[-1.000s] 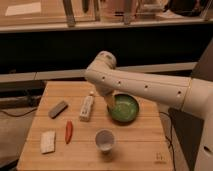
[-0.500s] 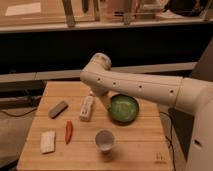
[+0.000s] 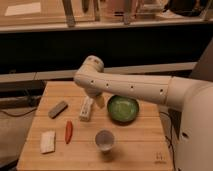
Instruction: Push the eraser across the table
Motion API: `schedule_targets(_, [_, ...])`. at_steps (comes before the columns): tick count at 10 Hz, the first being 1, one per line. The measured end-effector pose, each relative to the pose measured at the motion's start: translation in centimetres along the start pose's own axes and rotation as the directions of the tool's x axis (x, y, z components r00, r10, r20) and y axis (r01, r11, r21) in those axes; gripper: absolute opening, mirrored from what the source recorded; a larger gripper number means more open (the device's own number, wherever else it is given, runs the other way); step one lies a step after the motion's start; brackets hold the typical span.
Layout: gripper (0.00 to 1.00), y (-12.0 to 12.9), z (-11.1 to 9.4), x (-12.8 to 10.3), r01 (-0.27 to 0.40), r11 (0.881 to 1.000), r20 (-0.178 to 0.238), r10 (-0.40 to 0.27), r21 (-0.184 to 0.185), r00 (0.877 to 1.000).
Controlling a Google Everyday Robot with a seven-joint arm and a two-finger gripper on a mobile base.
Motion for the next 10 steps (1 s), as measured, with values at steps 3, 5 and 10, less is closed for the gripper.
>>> schedule_targets(3, [0.8, -1.2, 0.9, -1.5, 0.047, 0.999, 0.016, -0.048, 0.005, 0.999])
schedule_targets(5, [0.8, -1.7, 1.5, -2.0, 0.072, 0.997, 0.027, -0.072, 0.01, 0.997])
schedule_targets(10, [0.8, -2.8, 2.9, -3.7, 0.119, 0.993, 0.047, -0.12, 0.025, 0.992])
